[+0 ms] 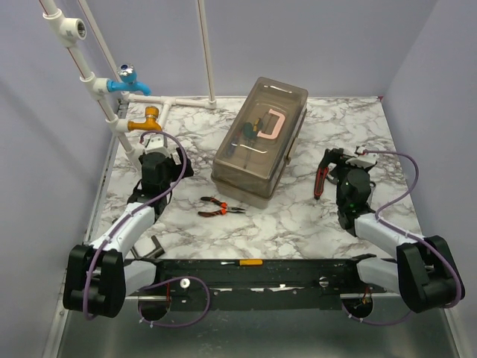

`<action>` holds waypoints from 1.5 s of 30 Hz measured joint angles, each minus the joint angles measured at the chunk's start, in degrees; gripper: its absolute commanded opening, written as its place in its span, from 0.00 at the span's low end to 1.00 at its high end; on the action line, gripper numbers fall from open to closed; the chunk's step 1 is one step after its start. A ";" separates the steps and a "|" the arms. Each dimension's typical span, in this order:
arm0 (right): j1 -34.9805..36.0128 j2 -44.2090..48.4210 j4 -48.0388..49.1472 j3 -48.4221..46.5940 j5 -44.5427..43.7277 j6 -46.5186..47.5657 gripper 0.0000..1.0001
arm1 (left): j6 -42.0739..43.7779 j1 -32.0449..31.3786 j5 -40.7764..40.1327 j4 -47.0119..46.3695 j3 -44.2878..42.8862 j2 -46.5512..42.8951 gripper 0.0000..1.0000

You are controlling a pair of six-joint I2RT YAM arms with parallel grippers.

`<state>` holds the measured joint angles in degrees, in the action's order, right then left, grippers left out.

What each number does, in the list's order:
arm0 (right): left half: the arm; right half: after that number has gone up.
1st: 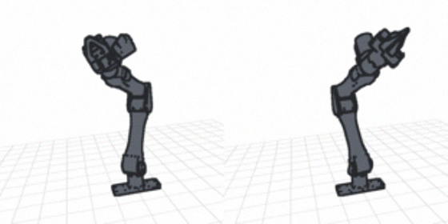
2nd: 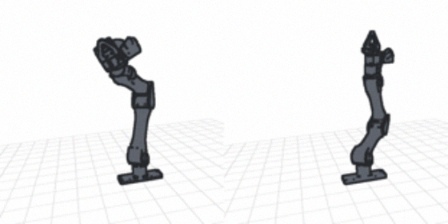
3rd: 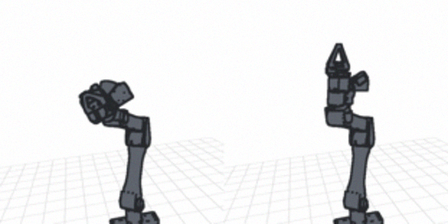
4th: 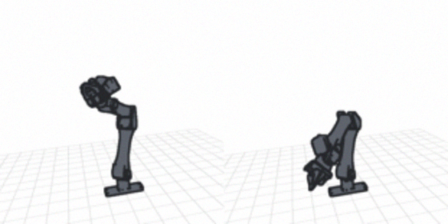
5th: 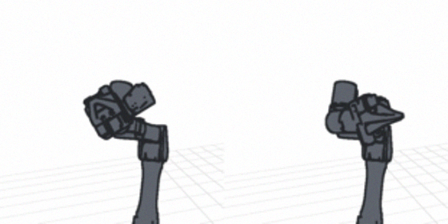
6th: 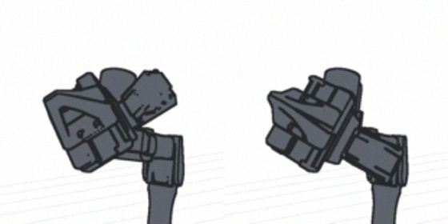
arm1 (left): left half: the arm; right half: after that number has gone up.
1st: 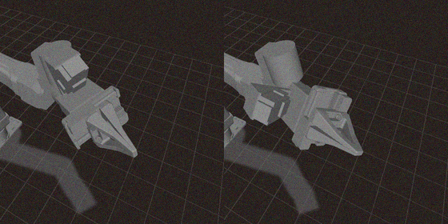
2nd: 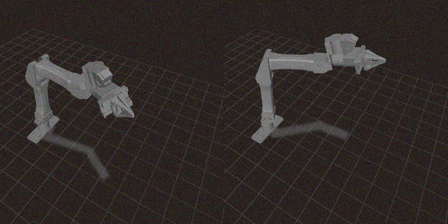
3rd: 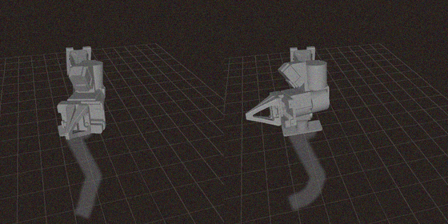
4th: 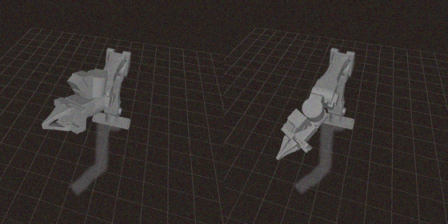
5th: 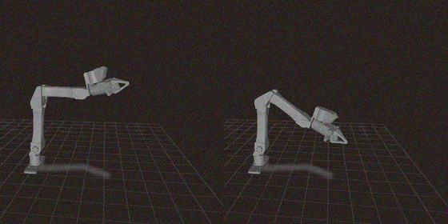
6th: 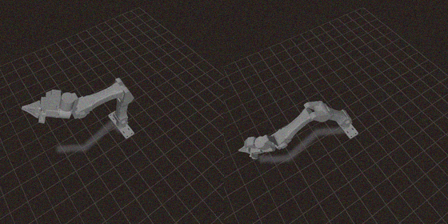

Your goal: Pack the tool kit

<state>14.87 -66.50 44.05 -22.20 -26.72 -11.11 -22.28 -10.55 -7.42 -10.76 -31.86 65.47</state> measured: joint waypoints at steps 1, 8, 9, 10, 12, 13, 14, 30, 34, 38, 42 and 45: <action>-1.01 -0.17 3.08 2.12 1.18 0.50 0.95 | 1.16 0.46 0.35 -0.92 0.00 0.02 0.99; -4.76 -3.85 11.15 4.02 7.06 5.75 0.93 | 10.58 1.18 -0.90 -13.00 4.26 -3.28 0.99; -4.76 -4.59 12.02 4.07 7.76 6.51 0.93 | 11.76 1.25 -1.01 -15.06 5.33 -3.58 0.98; -4.76 -5.64 13.18 4.22 8.17 6.95 0.93 | 13.46 1.44 -0.98 -16.52 6.36 -3.76 0.98; -4.74 -8.22 16.17 5.29 8.87 7.30 0.92 | 16.39 1.79 -1.05 -19.19 8.37 -3.74 0.98; -4.76 -9.53 17.16 5.92 9.27 7.54 0.92 | 17.11 1.86 -1.22 -20.11 8.94 -3.74 0.98; -4.76 -10.64 17.44 6.38 9.57 7.74 0.92 | 18.05 1.92 -1.77 -21.59 9.84 -3.74 0.98; -5.60 -26.97 30.53 11.54 11.17 6.62 0.99 | 23.08 6.01 -1.64 -50.80 19.87 8.79 0.98; -7.37 -26.86 30.40 9.38 11.15 5.49 0.89 | 23.08 6.73 -0.42 -51.17 19.32 8.66 0.98; -7.85 -26.86 30.82 8.87 11.13 4.55 1.00 | 22.60 6.93 -0.15 -50.97 19.32 8.66 0.92; -7.85 -26.86 30.88 8.87 11.10 4.17 1.00 | 22.14 6.99 -0.13 -51.43 19.37 8.66 0.98; -7.87 -26.86 30.91 8.87 11.10 4.11 1.00 | 21.86 7.06 -0.11 -51.39 19.34 8.66 0.99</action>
<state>7.01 -93.36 74.96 -13.32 -15.62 -7.01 -0.43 -3.49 -7.53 -62.15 -12.51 74.13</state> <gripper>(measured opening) 0.998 0.982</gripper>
